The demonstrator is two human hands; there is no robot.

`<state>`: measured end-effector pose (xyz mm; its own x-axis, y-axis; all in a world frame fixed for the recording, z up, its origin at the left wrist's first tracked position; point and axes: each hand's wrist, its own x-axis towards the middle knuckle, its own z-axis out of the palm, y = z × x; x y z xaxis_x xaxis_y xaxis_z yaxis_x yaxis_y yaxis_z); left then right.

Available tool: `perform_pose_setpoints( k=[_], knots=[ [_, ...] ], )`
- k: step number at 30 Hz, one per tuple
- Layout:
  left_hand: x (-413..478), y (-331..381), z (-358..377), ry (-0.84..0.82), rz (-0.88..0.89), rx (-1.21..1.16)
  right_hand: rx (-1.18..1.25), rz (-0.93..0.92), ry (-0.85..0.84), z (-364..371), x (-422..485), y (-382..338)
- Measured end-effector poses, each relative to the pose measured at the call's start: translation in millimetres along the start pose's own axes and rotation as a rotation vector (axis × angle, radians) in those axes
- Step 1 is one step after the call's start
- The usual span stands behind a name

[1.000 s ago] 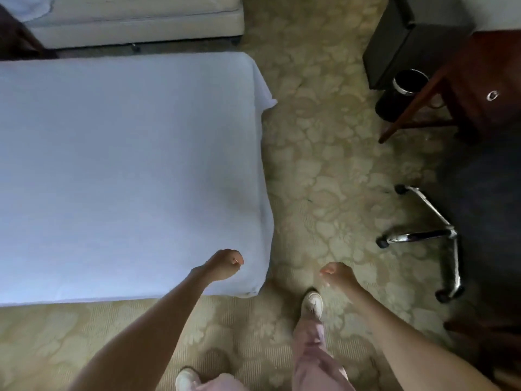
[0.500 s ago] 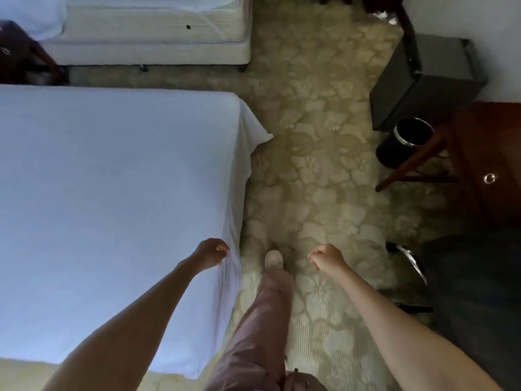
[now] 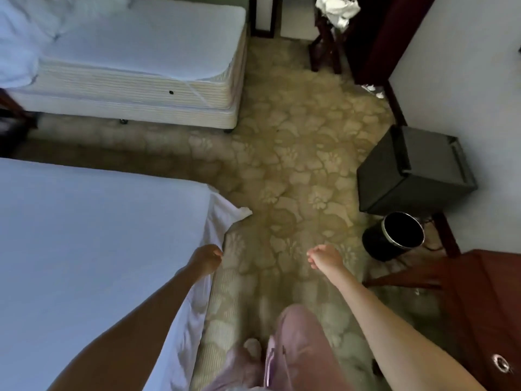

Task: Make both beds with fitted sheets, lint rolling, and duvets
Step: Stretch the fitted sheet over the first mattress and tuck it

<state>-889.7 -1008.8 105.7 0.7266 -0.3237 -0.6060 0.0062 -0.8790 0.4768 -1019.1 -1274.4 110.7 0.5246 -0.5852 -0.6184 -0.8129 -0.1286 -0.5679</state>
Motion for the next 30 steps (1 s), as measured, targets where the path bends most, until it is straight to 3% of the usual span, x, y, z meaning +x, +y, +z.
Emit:
perform_pose_setpoints(
  k=[6, 10, 15, 18, 22, 25, 30],
  knots=[
    [128.3, 47.1, -12.9, -0.142, -0.076, -0.004, -0.255, 0.147, -0.114, 4.5, 142.1, -38.4],
    [226.7, 87.8, -44.9, -0.186, -0.228, -0.108, -0.298, 0.182, -0.193, -13.3, 239.7, -114.8],
    [334.6, 165.5, -156.1, 0.014, -0.18, -0.156, -0.359, 0.0, -0.171, -50.8, 371.1, -291.0],
    [376.9, 196.2, -220.3, 0.152, -0.135, -0.33, -0.366, -0.143, -0.15, -29.4, 439.9, -390.9],
    [426.2, 177.7, -271.6, 0.229, -0.168, -0.438, -0.409, -0.298, -0.349, 35.0, 451.0, -505.6],
    [459.9, 143.0, -292.6, 0.167, -0.326, -0.449, -0.491, -0.27, -0.49, 88.4, 464.2, -552.7],
    [524.8, 71.9, -357.3, 0.064, -0.469, -0.537, -0.688, -0.256, -0.541, 170.7, 510.0, -657.2]
  ],
)
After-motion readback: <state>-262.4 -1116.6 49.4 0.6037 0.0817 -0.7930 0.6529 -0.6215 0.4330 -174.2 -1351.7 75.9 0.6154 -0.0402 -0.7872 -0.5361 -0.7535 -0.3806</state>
